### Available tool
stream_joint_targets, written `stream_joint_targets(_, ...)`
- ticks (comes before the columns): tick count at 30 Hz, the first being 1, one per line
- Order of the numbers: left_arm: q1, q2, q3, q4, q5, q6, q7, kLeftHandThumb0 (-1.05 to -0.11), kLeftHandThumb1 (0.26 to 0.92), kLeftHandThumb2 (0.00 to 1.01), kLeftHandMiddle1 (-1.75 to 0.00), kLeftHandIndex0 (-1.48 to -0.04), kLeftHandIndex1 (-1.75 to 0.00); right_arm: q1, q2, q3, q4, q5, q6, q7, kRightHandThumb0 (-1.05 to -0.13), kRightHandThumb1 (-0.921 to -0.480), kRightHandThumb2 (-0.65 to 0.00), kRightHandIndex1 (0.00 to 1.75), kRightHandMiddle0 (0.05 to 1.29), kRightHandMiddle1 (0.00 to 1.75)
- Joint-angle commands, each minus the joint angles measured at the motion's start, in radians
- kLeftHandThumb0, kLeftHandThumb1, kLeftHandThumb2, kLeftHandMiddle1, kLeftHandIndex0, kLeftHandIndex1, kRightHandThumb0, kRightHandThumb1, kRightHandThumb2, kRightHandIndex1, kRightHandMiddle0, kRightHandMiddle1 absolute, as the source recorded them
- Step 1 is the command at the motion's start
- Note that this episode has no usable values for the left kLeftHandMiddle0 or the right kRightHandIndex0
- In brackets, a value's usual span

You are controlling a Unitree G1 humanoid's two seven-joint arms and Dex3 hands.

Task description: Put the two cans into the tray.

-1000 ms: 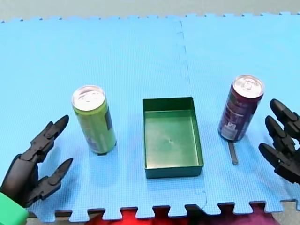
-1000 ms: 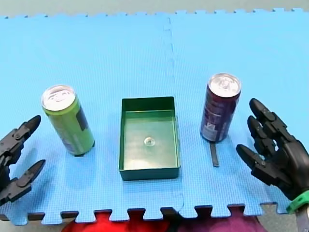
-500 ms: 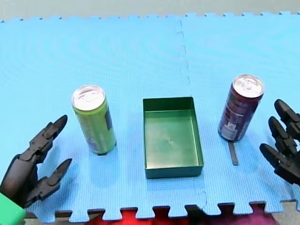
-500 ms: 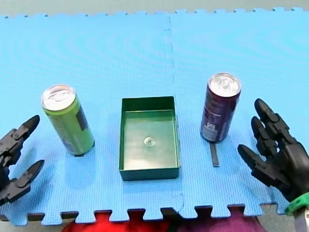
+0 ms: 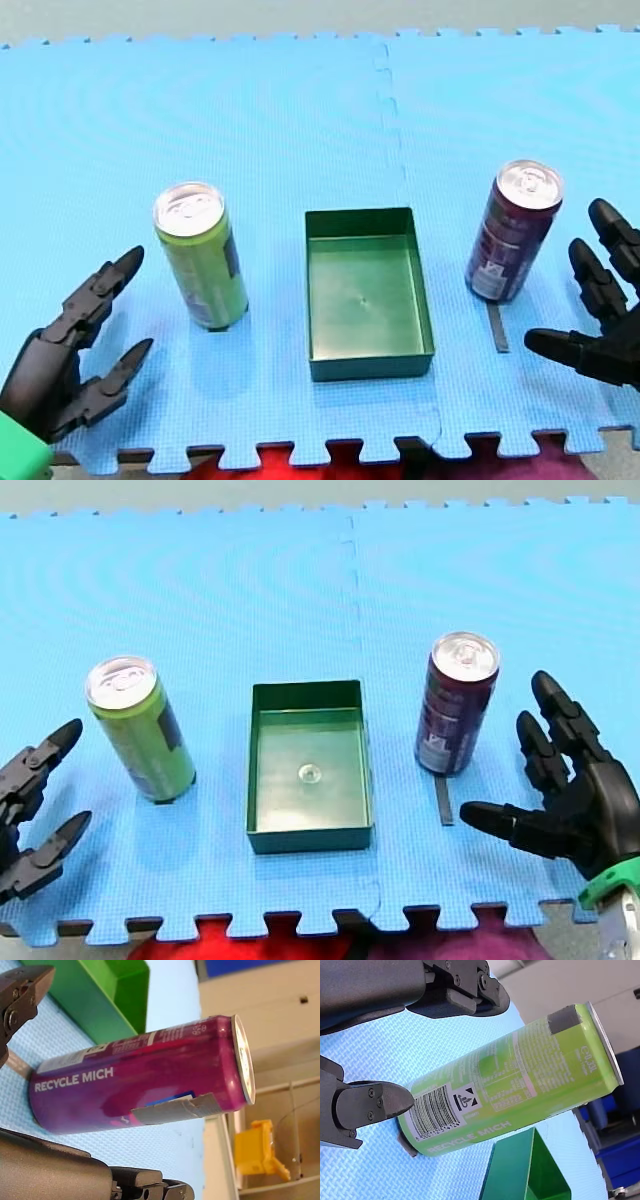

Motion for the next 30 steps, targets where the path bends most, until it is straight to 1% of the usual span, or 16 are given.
stream_joint_targets(1,-0.003,0.005,0.002,-0.001,-0.002,0.003,0.002,-1.048,0.921,0.45,0.0,-0.26,0.0,-0.003,-0.009,0.005,-0.005,-0.009,0.005,-0.011,-0.334,-0.507,-0.009,0.01,0.09,0.0)
stream_joint_targets(3,-0.003,0.006,0.002,-0.001,0.0,0.003,0.004,-1.048,0.921,0.45,0.0,-0.26,0.0,-0.007,-0.012,0.009,-0.003,-0.016,0.006,-0.019,-0.345,-0.511,-0.009,0.01,0.09,0.0)
stream_joint_targets(6,-0.002,0.006,0.002,-0.001,0.003,0.002,0.006,-1.048,0.921,0.45,0.0,-0.26,0.0,-0.016,-0.016,0.016,0.005,-0.033,0.006,-0.035,-0.368,-0.516,-0.007,0.01,0.09,0.0)
stream_joint_targets(9,-0.004,0.007,0.001,-0.001,0.003,0.003,0.005,-1.048,0.921,0.45,0.0,-0.26,0.0,-0.034,-0.018,0.018,0.024,-0.038,0.006,-0.043,-0.392,-0.519,-0.005,0.0,0.09,0.0)
stream_joint_targets(13,-0.005,0.007,0.0,-0.002,0.004,0.005,0.005,-1.048,0.921,0.46,0.0,-0.26,0.0,-0.055,-0.018,0.017,0.048,-0.041,0.005,-0.047,-0.424,-0.521,-0.003,0.0,0.09,0.0)
stream_joint_targets(16,-0.005,0.007,0.0,-0.002,0.004,0.006,0.004,-1.048,0.921,0.46,0.0,-0.27,0.0,-0.066,-0.019,0.016,0.057,-0.04,0.006,-0.046,-0.435,-0.522,-0.002,0.0,0.09,0.0)
stream_joint_targets(20,-0.004,0.009,-0.001,-0.003,0.005,0.008,0.004,-1.048,0.921,0.46,0.0,-0.27,-0.01,-0.08,-0.02,0.016,0.063,-0.04,0.011,-0.045,-0.43,-0.525,-0.002,0.0,0.09,0.0)
stream_joint_targets(25,-0.002,0.012,-0.002,-0.004,0.007,0.012,0.003,-1.048,0.921,0.46,0.0,-0.27,0.0,-0.093,-0.021,0.017,0.058,-0.039,0.018,-0.046,-0.411,-0.529,-0.003,0.0,0.09,0.0)
stream_joint_targets(27,-0.002,0.013,-0.003,-0.004,0.007,0.013,0.002,-1.048,0.921,0.46,0.0,-0.27,0.0,-0.101,-0.022,0.016,0.062,-0.039,0.019,-0.044,-0.404,-0.532,-0.003,0.0,0.09,0.0)
stream_joint_targets(30,-0.001,0.013,-0.004,-0.005,0.008,0.013,0.002,-1.048,0.921,0.47,0.0,-0.27,0.0,-0.117,-0.021,0.011,0.078,-0.034,0.017,-0.038,-0.395,-0.534,-0.003,0.0,0.09,0.0)
